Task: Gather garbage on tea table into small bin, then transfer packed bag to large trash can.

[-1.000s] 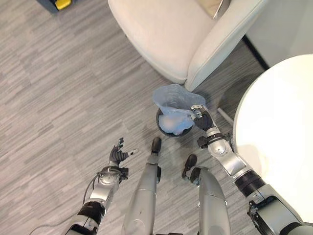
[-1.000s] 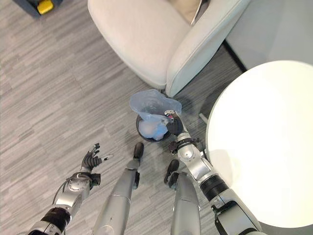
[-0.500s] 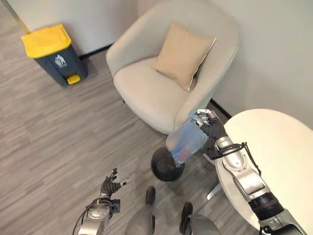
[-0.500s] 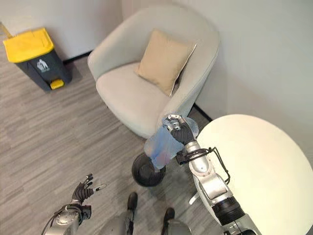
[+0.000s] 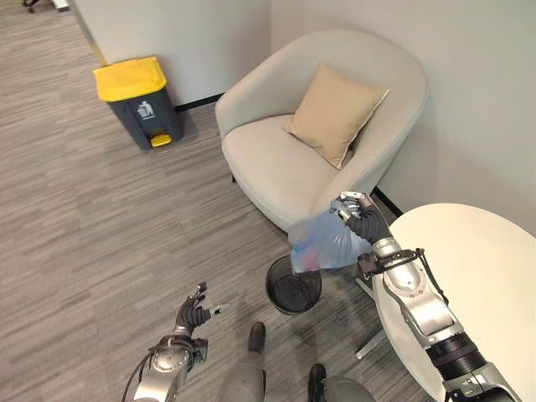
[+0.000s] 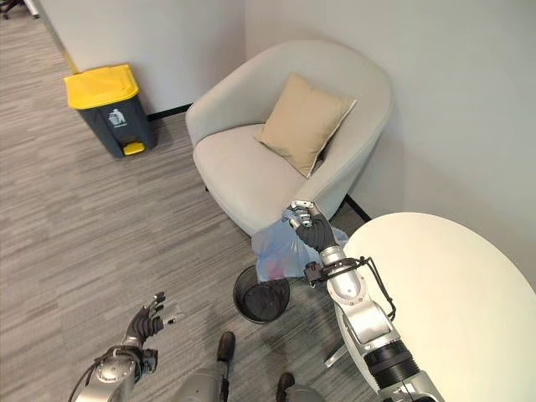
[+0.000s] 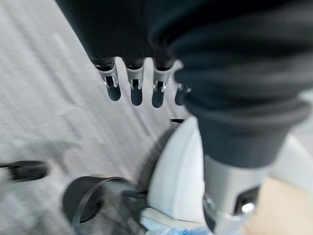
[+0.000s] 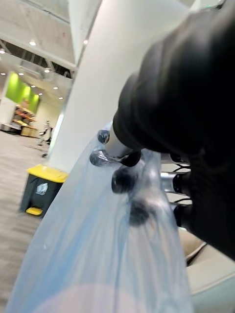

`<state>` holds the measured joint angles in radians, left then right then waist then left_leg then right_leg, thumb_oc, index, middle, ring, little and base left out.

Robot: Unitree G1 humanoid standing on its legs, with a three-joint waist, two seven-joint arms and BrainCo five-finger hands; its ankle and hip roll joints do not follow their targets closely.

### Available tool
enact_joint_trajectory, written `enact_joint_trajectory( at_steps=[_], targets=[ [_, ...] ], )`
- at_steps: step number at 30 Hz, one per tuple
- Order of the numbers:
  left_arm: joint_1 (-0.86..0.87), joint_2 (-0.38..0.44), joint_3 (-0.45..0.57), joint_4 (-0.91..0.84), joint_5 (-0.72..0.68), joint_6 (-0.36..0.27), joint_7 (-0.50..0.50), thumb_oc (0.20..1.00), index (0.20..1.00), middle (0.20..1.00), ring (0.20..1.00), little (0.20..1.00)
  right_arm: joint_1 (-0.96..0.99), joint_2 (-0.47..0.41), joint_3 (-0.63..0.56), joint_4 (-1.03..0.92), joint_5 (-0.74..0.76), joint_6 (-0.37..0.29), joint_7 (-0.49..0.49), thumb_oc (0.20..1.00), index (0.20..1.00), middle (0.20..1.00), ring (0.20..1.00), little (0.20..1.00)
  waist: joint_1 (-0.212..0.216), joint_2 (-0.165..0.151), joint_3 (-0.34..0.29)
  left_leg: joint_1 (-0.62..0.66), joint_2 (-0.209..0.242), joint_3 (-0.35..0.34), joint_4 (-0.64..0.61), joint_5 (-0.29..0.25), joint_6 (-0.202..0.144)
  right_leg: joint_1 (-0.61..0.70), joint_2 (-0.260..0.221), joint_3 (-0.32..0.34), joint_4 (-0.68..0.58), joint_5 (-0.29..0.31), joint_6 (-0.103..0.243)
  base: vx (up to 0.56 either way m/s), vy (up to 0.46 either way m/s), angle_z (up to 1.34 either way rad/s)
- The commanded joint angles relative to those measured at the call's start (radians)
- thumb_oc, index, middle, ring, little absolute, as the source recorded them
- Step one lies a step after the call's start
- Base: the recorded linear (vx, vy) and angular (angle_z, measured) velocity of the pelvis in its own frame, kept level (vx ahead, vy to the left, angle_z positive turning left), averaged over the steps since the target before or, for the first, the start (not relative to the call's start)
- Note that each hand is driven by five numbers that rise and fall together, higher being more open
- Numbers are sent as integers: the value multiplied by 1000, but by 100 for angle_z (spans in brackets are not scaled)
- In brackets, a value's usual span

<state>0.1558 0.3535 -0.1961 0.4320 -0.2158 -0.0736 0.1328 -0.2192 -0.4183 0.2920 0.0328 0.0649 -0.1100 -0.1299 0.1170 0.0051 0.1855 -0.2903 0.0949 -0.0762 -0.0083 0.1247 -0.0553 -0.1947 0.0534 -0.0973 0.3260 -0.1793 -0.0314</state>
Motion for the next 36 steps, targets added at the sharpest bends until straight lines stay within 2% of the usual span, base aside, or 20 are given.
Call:
enact_joint_trajectory(
  at_steps=[1,2,3,6,8,11,13,23,36],
  targets=[
    [-80,30,16,-40,0,-38,-1,1000,1000,1000,1000,1000,-66,7,-63,-88,67,-79,-37,200,200,200,200,200,-9,-58,20,-50,-119,57,79,28,-46,191,-31,-11,-288,28,80,-312,-54,102],
    [-90,28,12,-66,-1,-41,-8,1000,1000,1000,1000,1000,-74,0,-60,-82,81,-77,-38,200,200,200,200,200,-29,-66,28,-52,-104,121,141,-24,-17,176,-52,-46,-301,48,84,-299,-25,50],
    [-88,31,11,-83,2,-43,-16,1000,1000,1000,1000,1000,-75,-2,-58,-85,87,-75,-34,200,200,200,200,200,-37,-76,28,-49,-101,143,192,-61,-5,169,-67,-61,-307,60,85,-255,-9,49],
    [-95,36,5,-108,10,-49,-30,1000,1000,1000,1000,1000,-83,-15,-47,-93,89,-74,-15,200,200,200,200,200,-54,-99,26,-11,-99,141,286,-172,5,157,-103,-93,-310,80,84,-64,11,70],
    [-102,41,-6,-129,20,-52,-34,1000,1000,1000,1000,1000,-82,-24,-46,-97,88,-71,-5,200,200,200,200,200,-76,-99,9,62,-70,149,258,-201,1,152,-113,-123,-318,84,86,31,61,52],
    [-120,52,-34,-162,61,-59,-41,1000,1000,1000,1000,1000,-74,-19,-52,-118,100,-79,9,200,200,200,200,200,-91,-90,-7,103,-66,146,171,-183,-3,142,-118,-143,-318,103,97,29,91,49],
    [-134,63,-53,-195,87,-66,-49,1000,1000,1000,1000,1000,-79,-14,-46,-129,108,-85,15,200,200,200,200,200,-95,-88,-16,129,-71,140,134,-194,2,147,-120,-142,-322,108,102,45,118,20],
    [-217,87,-146,-322,127,-96,-90,1000,1000,1000,1000,1000,-110,34,26,-167,168,-88,81,200,200,200,200,200,-105,-111,-71,229,-88,176,44,-197,23,177,-133,-103,-314,116,127,48,65,-6],
    [-408,52,-243,-302,318,-77,48,1000,1000,1000,1000,1000,-262,135,193,-147,186,-88,81,200,200,200,200,200,-113,-111,-106,316,-95,193,-24,-196,35,214,-127,-69,-326,119,137,47,19,-8]
  ],
)
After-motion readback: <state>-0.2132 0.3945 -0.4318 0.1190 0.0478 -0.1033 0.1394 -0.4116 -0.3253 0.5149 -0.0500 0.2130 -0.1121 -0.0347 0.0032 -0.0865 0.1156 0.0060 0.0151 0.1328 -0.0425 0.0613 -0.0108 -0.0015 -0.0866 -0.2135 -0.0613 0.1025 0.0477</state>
